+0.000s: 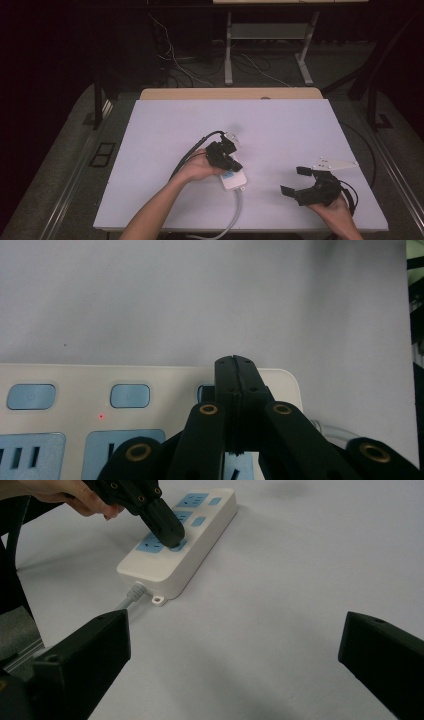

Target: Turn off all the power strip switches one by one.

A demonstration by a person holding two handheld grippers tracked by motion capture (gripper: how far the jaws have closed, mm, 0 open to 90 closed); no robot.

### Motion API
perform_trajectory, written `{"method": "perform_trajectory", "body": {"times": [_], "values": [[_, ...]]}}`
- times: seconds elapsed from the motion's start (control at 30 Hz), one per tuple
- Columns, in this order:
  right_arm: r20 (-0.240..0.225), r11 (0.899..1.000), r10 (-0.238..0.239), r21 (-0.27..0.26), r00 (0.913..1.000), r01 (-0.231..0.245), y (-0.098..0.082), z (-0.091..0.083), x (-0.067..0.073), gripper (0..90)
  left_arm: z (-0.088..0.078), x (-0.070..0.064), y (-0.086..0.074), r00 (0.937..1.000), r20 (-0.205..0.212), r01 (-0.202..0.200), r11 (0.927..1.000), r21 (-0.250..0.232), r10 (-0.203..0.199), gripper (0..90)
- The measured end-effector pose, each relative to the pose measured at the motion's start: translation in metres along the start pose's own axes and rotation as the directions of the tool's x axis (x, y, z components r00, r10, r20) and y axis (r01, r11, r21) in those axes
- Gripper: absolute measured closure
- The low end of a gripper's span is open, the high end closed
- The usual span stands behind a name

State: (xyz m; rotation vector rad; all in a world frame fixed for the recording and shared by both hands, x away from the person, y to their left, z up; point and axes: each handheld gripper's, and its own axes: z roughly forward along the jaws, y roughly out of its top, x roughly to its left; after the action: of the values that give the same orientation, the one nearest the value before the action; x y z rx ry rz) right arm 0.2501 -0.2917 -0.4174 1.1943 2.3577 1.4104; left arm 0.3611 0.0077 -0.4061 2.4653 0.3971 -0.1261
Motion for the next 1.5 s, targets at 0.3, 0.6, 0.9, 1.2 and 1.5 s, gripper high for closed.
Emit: {"method": "perform_trajectory", "body": {"times": [0.3, 0.6, 0.9, 1.2, 1.5], "values": [[0.001, 1.000, 0.004, 0.000, 1.0000, -0.004, 0.000, 0.000, 0.000, 0.0, -0.016, 0.003, 0.003, 0.9999, -0.013, 0.006, 0.9990, -0.044, -0.006, 89.4], [0.002, 1.000, 0.004, 0.001, 1.0000, -0.004, 0.000, 0.000, 0.000, 0.0, -0.029, 0.004, 0.009, 0.9996, -0.027, -0.001, 0.9987, -0.052, 0.000, 89.3], [0.002, 1.000, 0.005, 0.001, 1.0000, -0.005, 0.000, 0.000, 0.000, 0.0, -0.038, 0.006, 0.015, 0.9989, -0.046, -0.010, 0.9986, -0.053, 0.007, 89.3], [0.002, 1.000, 0.004, 0.001, 1.0000, -0.004, 0.000, 0.000, 0.000, 0.0, -0.047, 0.013, 0.017, 0.9974, -0.072, 0.001, 0.9972, -0.075, -0.006, 89.3], [0.002, 1.000, 0.003, 0.002, 1.0000, -0.003, 0.000, 0.000, 0.000, 0.0, -0.049, 0.026, 0.013, 0.9943, -0.099, 0.031, 0.9962, -0.081, -0.039, 89.3]]}}
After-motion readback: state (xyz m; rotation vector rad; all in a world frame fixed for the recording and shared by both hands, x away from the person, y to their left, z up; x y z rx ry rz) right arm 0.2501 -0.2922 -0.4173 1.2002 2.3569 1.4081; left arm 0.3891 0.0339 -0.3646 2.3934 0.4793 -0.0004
